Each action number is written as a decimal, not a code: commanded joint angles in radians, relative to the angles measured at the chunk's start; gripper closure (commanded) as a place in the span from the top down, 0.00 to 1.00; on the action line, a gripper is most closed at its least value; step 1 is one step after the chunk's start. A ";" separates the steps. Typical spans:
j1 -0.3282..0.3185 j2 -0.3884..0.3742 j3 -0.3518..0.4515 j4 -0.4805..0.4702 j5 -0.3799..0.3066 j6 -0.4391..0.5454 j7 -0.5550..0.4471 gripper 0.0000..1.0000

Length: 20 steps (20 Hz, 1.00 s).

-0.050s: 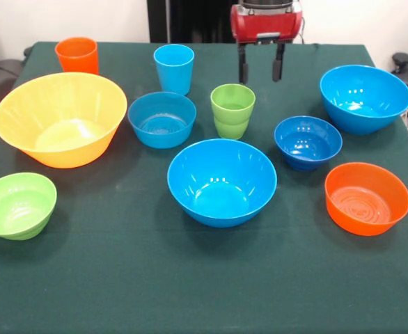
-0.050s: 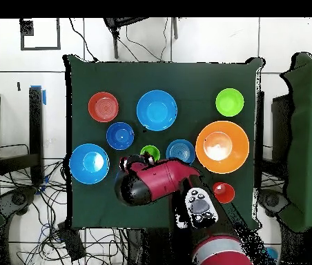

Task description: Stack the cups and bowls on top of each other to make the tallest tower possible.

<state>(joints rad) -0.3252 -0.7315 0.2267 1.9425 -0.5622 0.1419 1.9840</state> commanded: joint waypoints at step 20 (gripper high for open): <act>-0.027 0.248 0.148 -0.201 -0.208 0.054 -0.082 1.00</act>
<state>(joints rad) -0.3722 -0.6038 0.3039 1.8349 -0.6900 0.1420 1.9840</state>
